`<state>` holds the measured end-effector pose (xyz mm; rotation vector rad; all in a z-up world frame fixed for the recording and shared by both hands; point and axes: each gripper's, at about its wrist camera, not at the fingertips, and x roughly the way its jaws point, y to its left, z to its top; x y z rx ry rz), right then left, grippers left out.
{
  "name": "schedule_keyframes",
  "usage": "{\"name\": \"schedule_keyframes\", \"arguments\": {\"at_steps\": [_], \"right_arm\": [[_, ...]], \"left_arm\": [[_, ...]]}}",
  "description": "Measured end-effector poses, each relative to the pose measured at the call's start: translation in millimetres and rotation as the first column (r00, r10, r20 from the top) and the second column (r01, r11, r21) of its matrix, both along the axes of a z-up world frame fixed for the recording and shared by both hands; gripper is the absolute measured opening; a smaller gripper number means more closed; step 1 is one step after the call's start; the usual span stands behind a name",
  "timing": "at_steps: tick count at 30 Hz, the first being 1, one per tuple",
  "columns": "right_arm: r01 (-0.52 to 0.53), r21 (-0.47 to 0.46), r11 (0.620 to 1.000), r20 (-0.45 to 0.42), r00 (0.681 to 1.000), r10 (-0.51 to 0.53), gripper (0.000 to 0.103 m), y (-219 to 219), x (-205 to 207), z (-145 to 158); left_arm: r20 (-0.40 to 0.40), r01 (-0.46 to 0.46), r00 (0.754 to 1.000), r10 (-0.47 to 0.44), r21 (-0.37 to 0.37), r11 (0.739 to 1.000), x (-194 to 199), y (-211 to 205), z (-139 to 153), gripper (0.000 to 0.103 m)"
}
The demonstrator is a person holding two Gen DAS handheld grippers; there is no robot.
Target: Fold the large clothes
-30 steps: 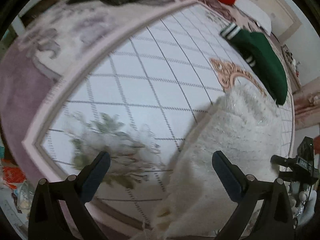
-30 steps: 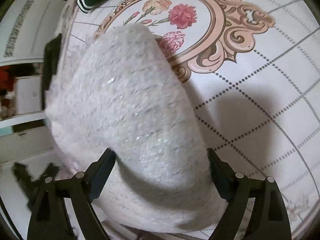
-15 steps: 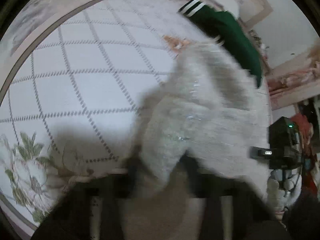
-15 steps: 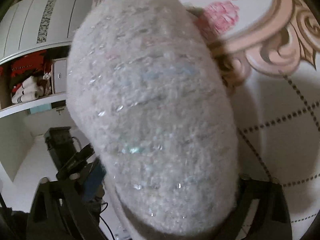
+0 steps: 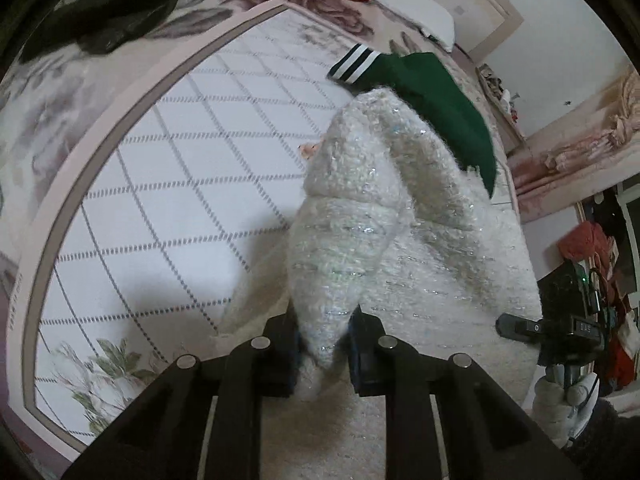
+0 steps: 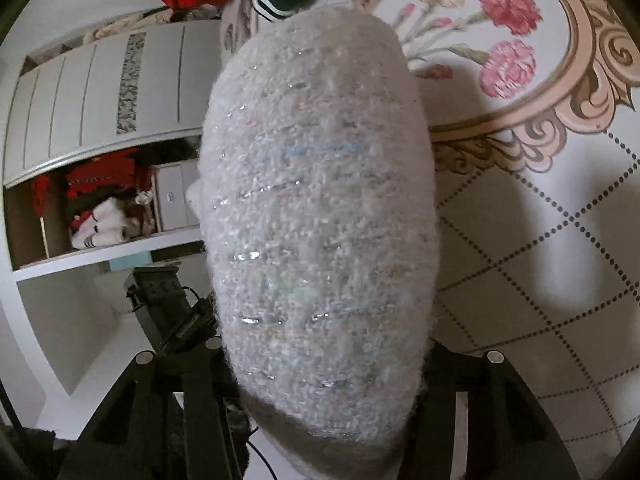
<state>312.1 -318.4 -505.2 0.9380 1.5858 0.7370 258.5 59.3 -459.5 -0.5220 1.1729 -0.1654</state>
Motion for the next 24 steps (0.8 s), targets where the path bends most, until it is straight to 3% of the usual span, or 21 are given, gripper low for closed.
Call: {"name": "schedule_keyframes", "arguments": {"at_steps": [7, 14, 20, 24], "right_arm": [[0.011, 0.029, 1.0, 0.065, 0.998, -0.013, 0.051, -20.1, 20.8, 59.4], [0.033, 0.1, 0.994, 0.144, 0.989, -0.047, 0.051, -26.5, 99.9, 122.9], [0.055, 0.176, 0.983, 0.211, 0.973, -0.092, 0.051, -34.5, 194.8, 164.2], [0.077, 0.224, 0.971, 0.247, 0.96, -0.133, 0.051, -54.3, 272.4, 174.4]], "left_arm": [[0.051, 0.028, 0.998, -0.029, 0.019, 0.999, 31.4, 6.1, 42.5, 0.015], [0.14, 0.018, 0.99, -0.024, 0.039, 0.999, 96.4, 6.5, 99.4, 0.015], [0.228, 0.019, 0.973, -0.035, 0.073, 0.997, 184.4, -11.8, 151.8, 0.015], [0.27, 0.036, 0.961, -0.056, 0.081, 0.996, 272.7, -38.8, 167.6, 0.015]]}}
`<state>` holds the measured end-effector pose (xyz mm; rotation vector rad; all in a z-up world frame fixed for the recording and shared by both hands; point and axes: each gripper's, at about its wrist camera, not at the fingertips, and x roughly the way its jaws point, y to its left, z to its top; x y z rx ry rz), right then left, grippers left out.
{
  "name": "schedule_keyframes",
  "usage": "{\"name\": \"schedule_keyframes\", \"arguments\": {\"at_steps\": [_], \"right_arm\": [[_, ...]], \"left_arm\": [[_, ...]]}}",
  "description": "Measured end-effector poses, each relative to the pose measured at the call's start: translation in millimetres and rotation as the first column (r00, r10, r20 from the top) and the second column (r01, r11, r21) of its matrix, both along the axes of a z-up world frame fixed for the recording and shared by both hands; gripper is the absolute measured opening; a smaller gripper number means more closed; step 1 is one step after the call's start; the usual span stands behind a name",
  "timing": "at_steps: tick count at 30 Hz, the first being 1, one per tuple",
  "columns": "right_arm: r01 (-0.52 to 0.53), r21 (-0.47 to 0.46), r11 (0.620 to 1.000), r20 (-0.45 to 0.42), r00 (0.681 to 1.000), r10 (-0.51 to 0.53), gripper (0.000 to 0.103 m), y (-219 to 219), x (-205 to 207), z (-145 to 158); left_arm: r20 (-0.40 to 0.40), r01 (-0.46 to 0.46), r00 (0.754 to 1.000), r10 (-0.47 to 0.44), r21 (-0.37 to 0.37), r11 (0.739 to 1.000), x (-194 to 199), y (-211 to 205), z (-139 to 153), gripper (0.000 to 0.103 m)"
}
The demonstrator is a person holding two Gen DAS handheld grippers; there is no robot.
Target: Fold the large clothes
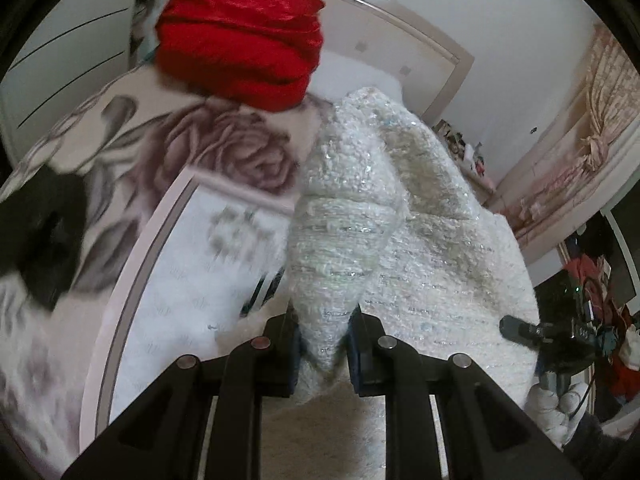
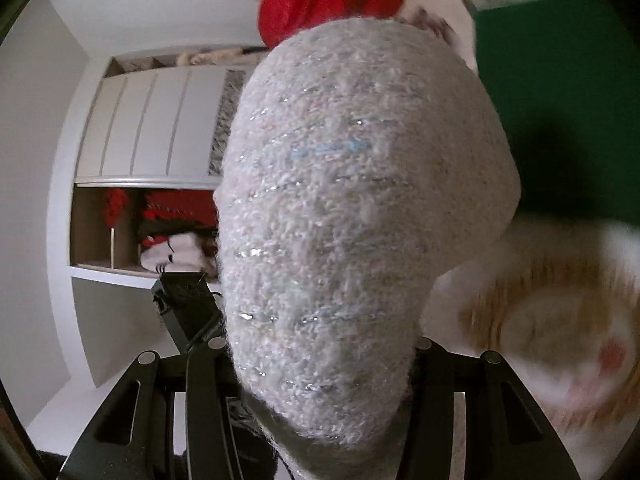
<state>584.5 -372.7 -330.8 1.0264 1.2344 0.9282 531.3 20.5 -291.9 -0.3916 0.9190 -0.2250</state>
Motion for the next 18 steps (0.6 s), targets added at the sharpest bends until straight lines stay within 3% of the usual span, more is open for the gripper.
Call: {"name": "schedule_keyframes", "arguments": {"at_steps": [3, 6, 8, 10, 12, 15, 17, 18], "right_arm": [[0.029, 0.01, 1.0, 0.009, 1.0, -0.029, 0.05, -32.6, 63.3, -14.5], [0.086, -0.028, 0.996, -0.043, 0.995, -0.087, 0.05, -81.2, 116.3, -65.5], [0.127, -0.076, 0.989, -0.114, 0.984, -0.135, 0.05, -121.7, 139.7, -112.2], [0.136, -0.091, 0.986, -0.169, 0.974, -0.15, 0.051, -149.0, 147.3, -147.5], [0.126, -0.072, 0.989, -0.192, 0.972, -0.138, 0.052, -169.2, 147.8, -168.4], [0.134, -0.099, 0.986, -0.176, 0.973, -0.15, 0.057, -177.7, 142.1, -166.3], [0.14, -0.189, 0.972, -0.148, 0.974, -0.169, 0.063, -174.4, 133.7, -150.3], [0.143, -0.246, 0.959, -0.128, 0.976, -0.178, 0.073, -175.6, 133.3, -140.0]], "left_arm": [[-0.011, 0.033, 0.999, -0.034, -0.013, 0.999, 62.1, -31.3, -19.6, 0.015], [-0.095, 0.091, 0.991, -0.092, -0.012, 0.996, 130.7, -82.2, -83.1, 0.016], [-0.176, 0.123, 0.977, -0.123, -0.008, 0.992, 158.0, -112.5, -134.2, 0.016], [-0.216, 0.144, 0.966, -0.139, 0.005, 0.99, 166.1, -131.7, -167.8, 0.019], [-0.22, 0.151, 0.965, -0.145, 0.009, 0.989, 166.1, -142.9, -180.7, 0.023], [-0.222, 0.152, 0.963, -0.149, -0.006, 0.988, 162.2, -137.6, -174.0, 0.028], [-0.243, 0.134, 0.962, -0.125, 0.022, 0.991, 158.0, -134.9, -162.5, 0.03], [-0.243, 0.109, 0.965, -0.098, 0.034, 0.993, 153.4, -128.9, -154.3, 0.031]]}}
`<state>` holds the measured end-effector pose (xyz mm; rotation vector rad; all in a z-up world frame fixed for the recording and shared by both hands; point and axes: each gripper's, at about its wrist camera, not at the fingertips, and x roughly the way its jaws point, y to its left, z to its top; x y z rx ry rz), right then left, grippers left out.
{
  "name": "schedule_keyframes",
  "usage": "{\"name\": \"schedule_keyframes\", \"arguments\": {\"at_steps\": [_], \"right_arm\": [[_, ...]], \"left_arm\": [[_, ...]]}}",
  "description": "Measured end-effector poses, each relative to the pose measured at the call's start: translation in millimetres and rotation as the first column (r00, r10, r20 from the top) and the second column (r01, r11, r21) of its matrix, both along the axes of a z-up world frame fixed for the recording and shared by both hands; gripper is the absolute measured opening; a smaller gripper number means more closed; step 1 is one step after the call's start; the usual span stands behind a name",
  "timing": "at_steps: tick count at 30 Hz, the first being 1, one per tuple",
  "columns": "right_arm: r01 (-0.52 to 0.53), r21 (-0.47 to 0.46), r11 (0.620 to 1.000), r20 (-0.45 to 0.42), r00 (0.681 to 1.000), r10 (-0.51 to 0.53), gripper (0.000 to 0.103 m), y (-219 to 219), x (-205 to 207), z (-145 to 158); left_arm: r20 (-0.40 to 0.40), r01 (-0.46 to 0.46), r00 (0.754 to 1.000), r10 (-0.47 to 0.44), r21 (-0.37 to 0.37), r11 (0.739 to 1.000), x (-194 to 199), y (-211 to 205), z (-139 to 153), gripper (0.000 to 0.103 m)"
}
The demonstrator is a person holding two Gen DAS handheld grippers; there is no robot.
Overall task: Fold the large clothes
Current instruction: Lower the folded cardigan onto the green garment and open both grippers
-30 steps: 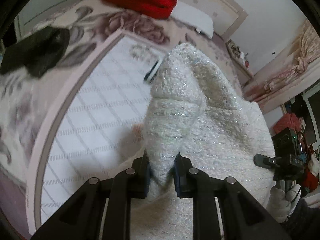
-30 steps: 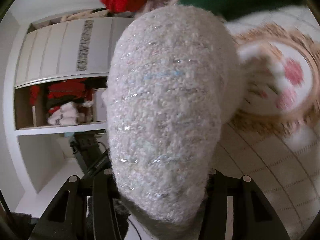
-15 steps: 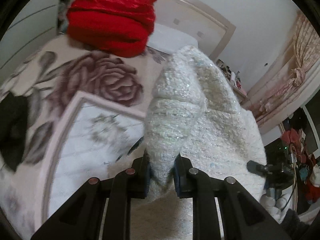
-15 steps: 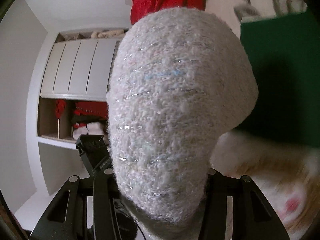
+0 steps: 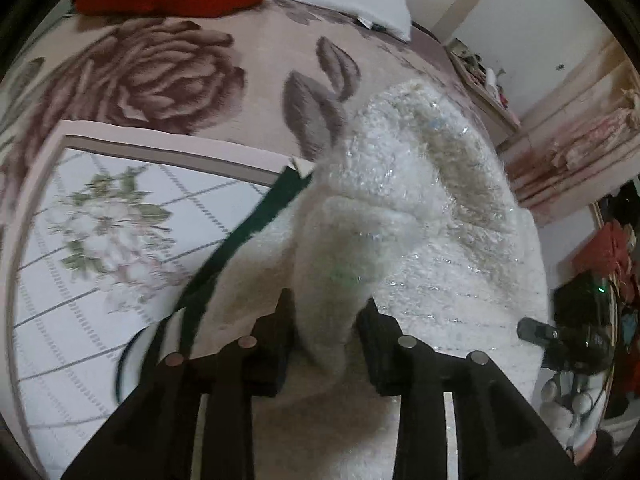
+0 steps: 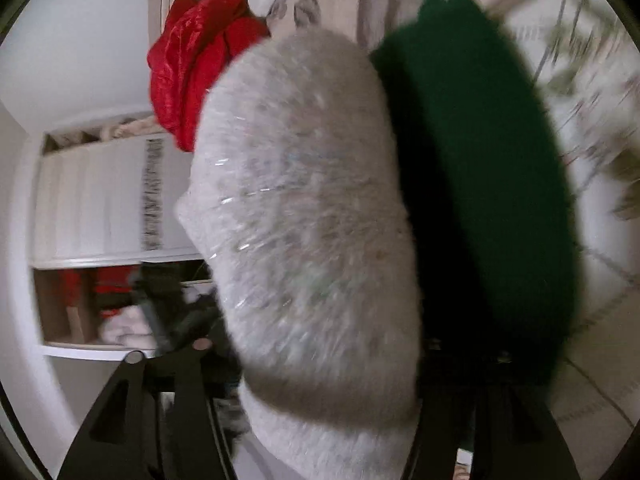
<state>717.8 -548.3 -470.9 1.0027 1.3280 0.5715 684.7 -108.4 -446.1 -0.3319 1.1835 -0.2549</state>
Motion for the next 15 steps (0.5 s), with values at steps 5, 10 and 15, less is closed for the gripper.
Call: {"name": "schedule_keyframes", "arguments": {"at_steps": [5, 10, 15], "right_arm": [[-0.009, -0.463, 0.886, 0.044, 0.999, 0.033, 0.102, 10.0, -13.5, 66.3], [0.019, -0.827, 0.562, 0.085, 0.992, 0.091, 0.103, 38.1, -64.4, 113.4], [0.083, -0.901, 0.425, 0.133, 0.987, 0.089, 0.103, 65.9, -140.0, 161.3]], "left_arm": [[0.122, -0.112, 0.988, 0.098, 0.114, 0.987, -25.1, -1.9, 42.7, 0.089], [0.182, -0.147, 0.976, 0.116, 0.167, 0.975, -68.6, -14.7, 73.6, 0.103], [0.207, -0.102, 0.977, 0.053, 0.231, 0.968, -120.6, -35.6, 110.6, 0.103]]}}
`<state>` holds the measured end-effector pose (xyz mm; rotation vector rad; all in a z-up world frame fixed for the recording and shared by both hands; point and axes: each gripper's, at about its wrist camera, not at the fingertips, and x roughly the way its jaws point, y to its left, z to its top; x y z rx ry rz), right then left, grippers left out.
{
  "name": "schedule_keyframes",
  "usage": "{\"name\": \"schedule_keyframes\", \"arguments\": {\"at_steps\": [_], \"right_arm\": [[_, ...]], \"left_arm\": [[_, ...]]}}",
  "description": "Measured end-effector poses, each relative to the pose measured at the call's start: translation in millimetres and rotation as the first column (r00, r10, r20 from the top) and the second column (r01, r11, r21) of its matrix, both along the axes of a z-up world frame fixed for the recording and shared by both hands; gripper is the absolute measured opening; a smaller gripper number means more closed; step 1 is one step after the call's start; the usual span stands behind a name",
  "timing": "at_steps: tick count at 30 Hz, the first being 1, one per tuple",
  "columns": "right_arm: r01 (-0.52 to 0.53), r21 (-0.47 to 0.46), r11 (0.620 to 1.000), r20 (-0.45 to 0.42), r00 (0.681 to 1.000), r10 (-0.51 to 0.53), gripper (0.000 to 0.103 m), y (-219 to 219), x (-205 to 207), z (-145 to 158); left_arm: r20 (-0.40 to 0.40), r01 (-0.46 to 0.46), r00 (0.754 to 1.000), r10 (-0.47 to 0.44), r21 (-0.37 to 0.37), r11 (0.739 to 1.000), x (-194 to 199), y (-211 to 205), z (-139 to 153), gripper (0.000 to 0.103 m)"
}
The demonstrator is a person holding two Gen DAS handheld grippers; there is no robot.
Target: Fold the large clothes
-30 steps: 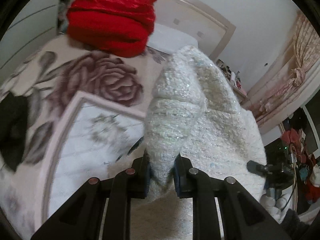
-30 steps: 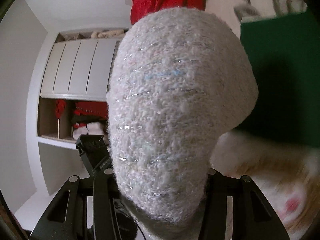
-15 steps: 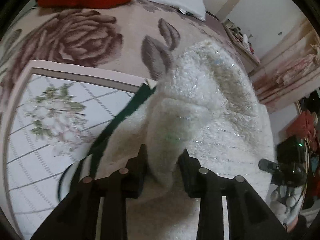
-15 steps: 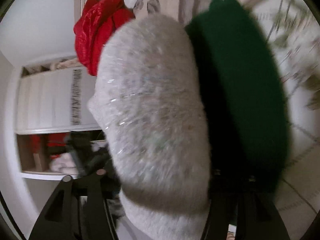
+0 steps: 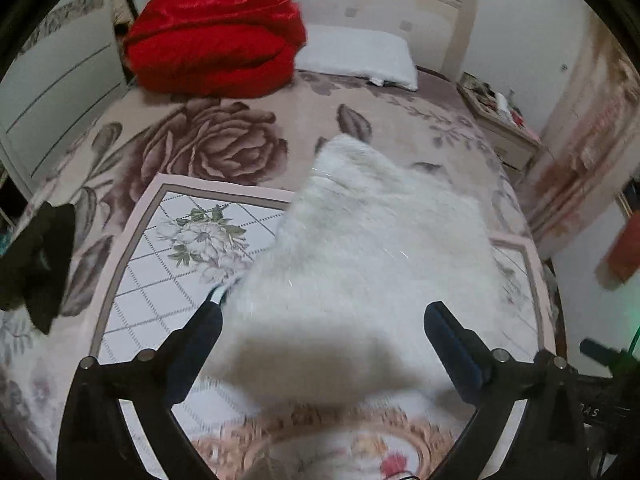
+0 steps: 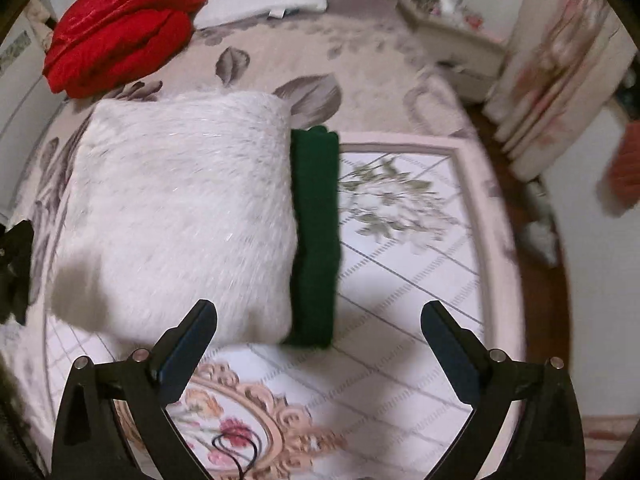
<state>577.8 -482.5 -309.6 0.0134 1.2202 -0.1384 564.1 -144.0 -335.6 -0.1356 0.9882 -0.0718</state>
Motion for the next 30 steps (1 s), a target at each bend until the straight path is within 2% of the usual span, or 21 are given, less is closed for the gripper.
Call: {"name": "schedule_keyframes", "arguments": {"at_steps": [3, 9, 16, 17, 24, 30], "right_arm": [[0.022, -0.019, 1.0, 0.031, 0.999, -0.021, 0.103, 15.3, -45.3, 34.7], [0.063, -0.092, 0.994, 0.093, 0.994, -0.055, 0.103, 28.6, -123.7, 126.0], [0.083, -0.136, 0.987, 0.191, 0.98, -0.056, 0.103, 46.0, -211.2, 255.3], [0.092, -0.148, 0.985, 0.214, 0.975, -0.059, 0.103, 47.7, -229.6, 277.4], [0.11, -0.149, 0.983, 0.298, 0.953, -0.061, 0.103, 62.6, -316.9, 379.4], [0.078, -0.149, 0.986, 0.358, 0.934, -0.019, 0.103, 74.4, -374.9, 443.1]], "left_arm": [[-0.002, 0.021, 1.0, -0.021, 0.012, 1.0, -32.1, -9.0, 28.2, 0.103], [0.051, 0.028, 0.998, -0.034, 0.12, 0.992, -99.2, -16.5, 111.2, 0.103], [0.131, 0.044, 0.989, -0.064, 0.157, 0.987, -182.3, -17.3, 205.8, 0.103], [0.14, 0.043, 0.988, -0.065, 0.157, 0.987, -192.6, -17.1, 215.1, 0.103], [0.172, 0.026, 0.984, -0.045, 0.115, 0.993, -263.6, -9.8, 279.9, 0.103], [0.219, -0.012, 0.976, -0.012, 0.111, 0.994, -313.5, 0.4, 326.8, 0.103]]}}
